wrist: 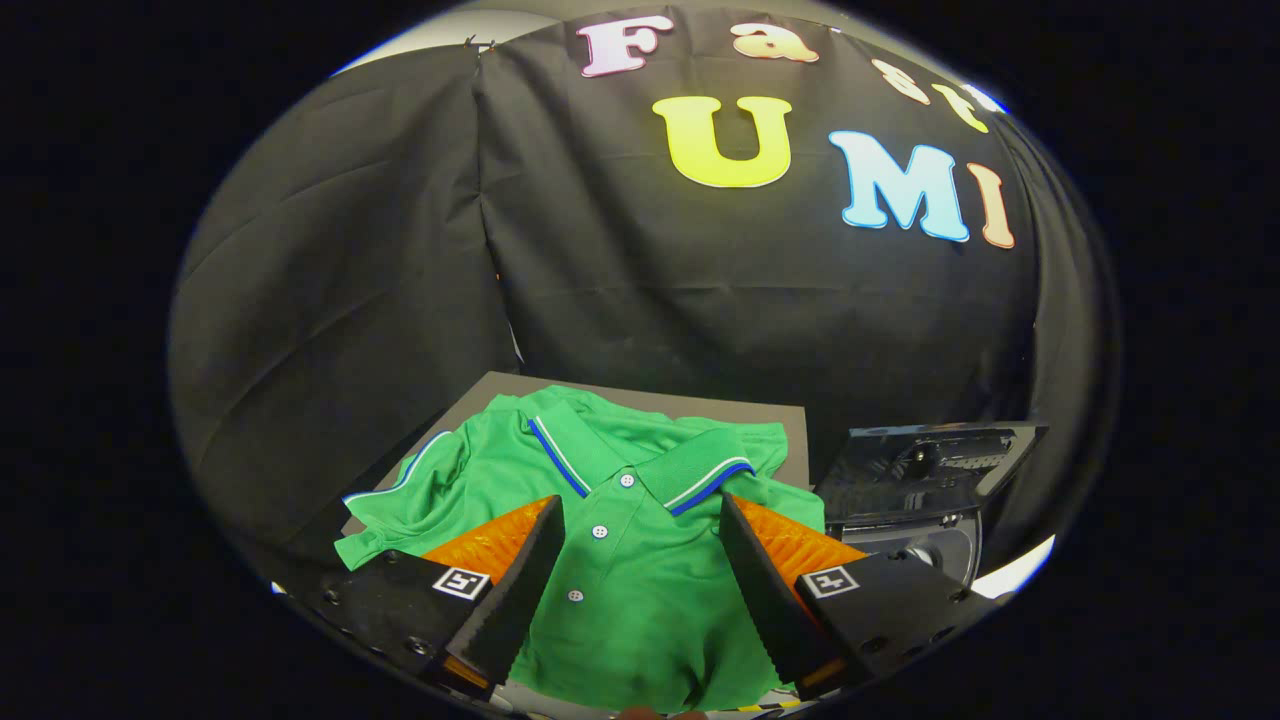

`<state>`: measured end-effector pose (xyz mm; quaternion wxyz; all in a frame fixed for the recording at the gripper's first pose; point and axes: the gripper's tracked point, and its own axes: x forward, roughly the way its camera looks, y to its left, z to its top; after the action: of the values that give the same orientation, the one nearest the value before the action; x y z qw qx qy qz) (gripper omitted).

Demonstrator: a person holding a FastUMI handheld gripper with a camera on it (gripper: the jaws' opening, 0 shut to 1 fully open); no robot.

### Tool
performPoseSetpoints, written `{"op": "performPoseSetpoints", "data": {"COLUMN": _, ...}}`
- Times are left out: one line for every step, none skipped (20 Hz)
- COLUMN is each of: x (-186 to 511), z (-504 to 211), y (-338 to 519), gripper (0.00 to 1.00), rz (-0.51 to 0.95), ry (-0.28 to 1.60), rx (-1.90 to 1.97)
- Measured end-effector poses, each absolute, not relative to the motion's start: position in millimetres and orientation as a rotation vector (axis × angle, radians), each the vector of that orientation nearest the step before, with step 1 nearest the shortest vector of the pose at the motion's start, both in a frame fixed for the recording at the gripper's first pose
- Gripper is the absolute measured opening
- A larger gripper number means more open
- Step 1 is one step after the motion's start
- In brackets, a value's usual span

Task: Put the clothes into the washing machine and then close the washing machine lid.

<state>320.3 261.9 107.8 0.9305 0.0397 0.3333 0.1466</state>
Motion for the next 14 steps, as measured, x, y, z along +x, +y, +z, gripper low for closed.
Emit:
{"op": "performPoseSetpoints", "data": {"x": 322, "z": 104, "y": 266, "gripper": 0.97, "rz": 0.307, "ry": 0.699, "rx": 0.080}}
{"op": "performPoseSetpoints", "data": {"x": 324, "z": 98, "y": 271, "gripper": 0.97, "rz": 0.309, "ry": 0.716, "rx": 0.075}}
{"op": "performPoseSetpoints", "data": {"x": 326, "z": 95, "y": 274, "gripper": 0.97, "rz": 0.312, "ry": 0.730, "rx": 0.072}}
{"op": "performPoseSetpoints", "data": {"x": 325, "z": 91, "y": 278, "gripper": 0.97, "rz": 0.314, "ry": 0.745, "rx": 0.067}}
{"op": "performPoseSetpoints", "data": {"x": 325, "z": 87, "y": 281, "gripper": 0.97, "rz": 0.315, "ry": 0.759, "rx": 0.063}}
{"op": "performPoseSetpoints", "data": {"x": 325, "z": 82, "y": 284, "gripper": 0.97, "rz": 0.317, "ry": 0.774, "rx": 0.059}}
{"op": "performPoseSetpoints", "data": {"x": 326, "z": 78, "y": 286, "gripper": 0.97, "rz": 0.316, "ry": 0.786, "rx": 0.052}}
{"op": "performPoseSetpoints", "data": {"x": 324, "z": 73, "y": 288, "gripper": 0.97, "rz": 0.315, "ry": 0.799, "rx": 0.043}}
{"op": "performPoseSetpoints", "data": {"x": 324, "z": 70, "y": 290, "gripper": 0.97, "rz": 0.316, "ry": 0.815, "rx": 0.037}}
{"op": "performPoseSetpoints", "data": {"x": 323, "z": 66, "y": 293, "gripper": 0.97, "rz": 0.319, "ry": 0.827, "rx": 0.033}}
{"op": "performPoseSetpoints", "data": {"x": 323, "z": 64, "y": 294, "gripper": 0.97, "rz": 0.319, "ry": 0.835, "rx": 0.029}}
{"op": "performPoseSetpoints", "data": {"x": 323, "z": 62, "y": 296, "gripper": 0.98, "rz": 0.317, "ry": 0.838, "rx": 0.024}}
{"op": "performPoseSetpoints", "data": {"x": 324, "z": 62, "y": 296, "gripper": 0.98, "rz": 0.311, "ry": 0.832, "rx": 0.016}}
{"op": "performPoseSetpoints", "data": {"x": 325, "z": 63, "y": 297, "gripper": 0.98, "rz": 0.308, "ry": 0.825, "rx": 0.008}}
